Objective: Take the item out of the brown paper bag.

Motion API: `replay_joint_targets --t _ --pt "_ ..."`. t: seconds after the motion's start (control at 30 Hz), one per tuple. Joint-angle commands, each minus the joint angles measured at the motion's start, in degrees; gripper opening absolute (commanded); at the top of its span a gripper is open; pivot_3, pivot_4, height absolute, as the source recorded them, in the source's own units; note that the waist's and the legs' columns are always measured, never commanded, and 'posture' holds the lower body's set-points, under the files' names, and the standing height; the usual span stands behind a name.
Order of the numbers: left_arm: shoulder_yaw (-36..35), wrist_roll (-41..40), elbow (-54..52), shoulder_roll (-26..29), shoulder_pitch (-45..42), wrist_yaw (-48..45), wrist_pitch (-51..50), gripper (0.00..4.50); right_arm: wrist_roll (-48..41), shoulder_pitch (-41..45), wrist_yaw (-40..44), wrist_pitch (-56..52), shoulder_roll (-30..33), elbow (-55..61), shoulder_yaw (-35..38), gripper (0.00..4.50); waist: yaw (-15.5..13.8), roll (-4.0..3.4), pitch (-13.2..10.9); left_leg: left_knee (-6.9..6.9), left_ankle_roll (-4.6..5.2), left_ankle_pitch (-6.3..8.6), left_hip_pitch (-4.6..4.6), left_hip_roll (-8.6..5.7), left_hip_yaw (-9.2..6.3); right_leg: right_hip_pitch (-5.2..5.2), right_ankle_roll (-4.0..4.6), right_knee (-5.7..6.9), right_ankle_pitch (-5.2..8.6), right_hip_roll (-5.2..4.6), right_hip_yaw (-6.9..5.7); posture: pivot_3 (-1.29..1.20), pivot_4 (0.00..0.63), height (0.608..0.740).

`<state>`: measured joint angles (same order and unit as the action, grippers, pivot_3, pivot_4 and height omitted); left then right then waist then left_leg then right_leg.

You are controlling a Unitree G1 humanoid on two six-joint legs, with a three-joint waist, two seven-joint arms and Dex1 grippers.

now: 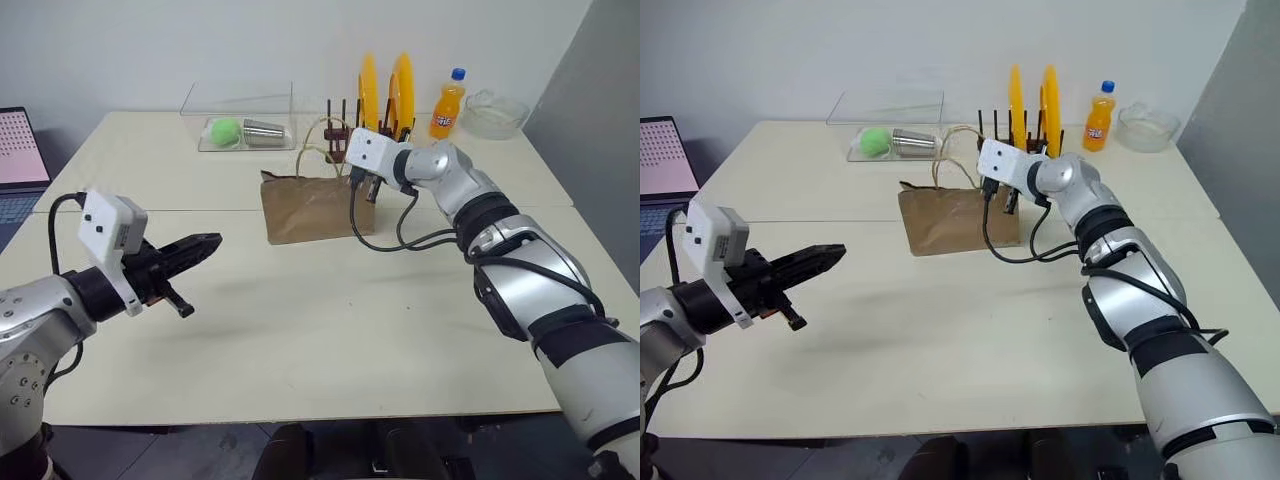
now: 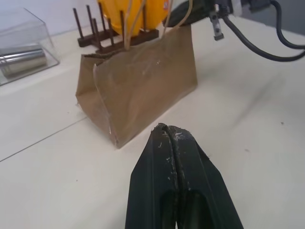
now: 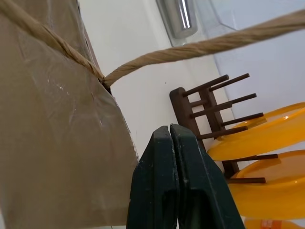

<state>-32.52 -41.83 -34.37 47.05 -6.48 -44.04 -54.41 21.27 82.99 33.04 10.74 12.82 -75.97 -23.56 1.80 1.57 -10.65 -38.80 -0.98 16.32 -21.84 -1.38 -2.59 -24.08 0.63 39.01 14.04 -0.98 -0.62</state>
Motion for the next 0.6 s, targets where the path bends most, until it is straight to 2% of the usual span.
replay_joint_targets --t 0.03,0.4,0.53,0.6 --pt "0.0 -1.0 0.7 1.7 0.2 -1.4 2.3 0.00 1.0 1.8 3.4 -0.3 -0.3 -0.4 0.4 0.05 0.0 -0.01 0.0 0.00 0.00 0.00 0.00 0.00 0.00 0.00 0.00 -0.01 0.00 0.00 -0.01 0.00 0.150 0.740" --pt "-0.8 -2.2 1.4 5.4 2.3 -4.1 4.1 0.00 -2.3 -2.3 33.0 7.9 2.6 5.4 1.1 0.05 0.0 -0.04 0.0 0.03 0.13 0.08 0.02 0.00 -0.04 0.01 -0.01 -0.02 0.00 0.01 -0.03 0.00 0.150 0.740" --pt "-0.5 -2.0 1.9 6.0 2.6 -4.8 4.9 0.00 -4.7 -4.6 38.8 8.5 3.8 9.9 2.1 0.05 0.0 -0.04 0.0 0.03 0.12 0.08 0.04 0.01 -0.05 0.02 -0.01 -0.02 0.00 0.01 -0.04 0.00 0.150 0.740" --pt "0.0 -1.8 2.1 6.2 2.7 -5.1 5.4 0.00 -5.4 -5.4 39.2 8.4 4.0 12.0 2.7 0.05 0.0 -0.07 0.0 0.03 0.12 0.07 0.04 0.01 -0.07 0.02 0.00 -0.02 0.00 0.01 -0.05 0.00 0.150 0.740"
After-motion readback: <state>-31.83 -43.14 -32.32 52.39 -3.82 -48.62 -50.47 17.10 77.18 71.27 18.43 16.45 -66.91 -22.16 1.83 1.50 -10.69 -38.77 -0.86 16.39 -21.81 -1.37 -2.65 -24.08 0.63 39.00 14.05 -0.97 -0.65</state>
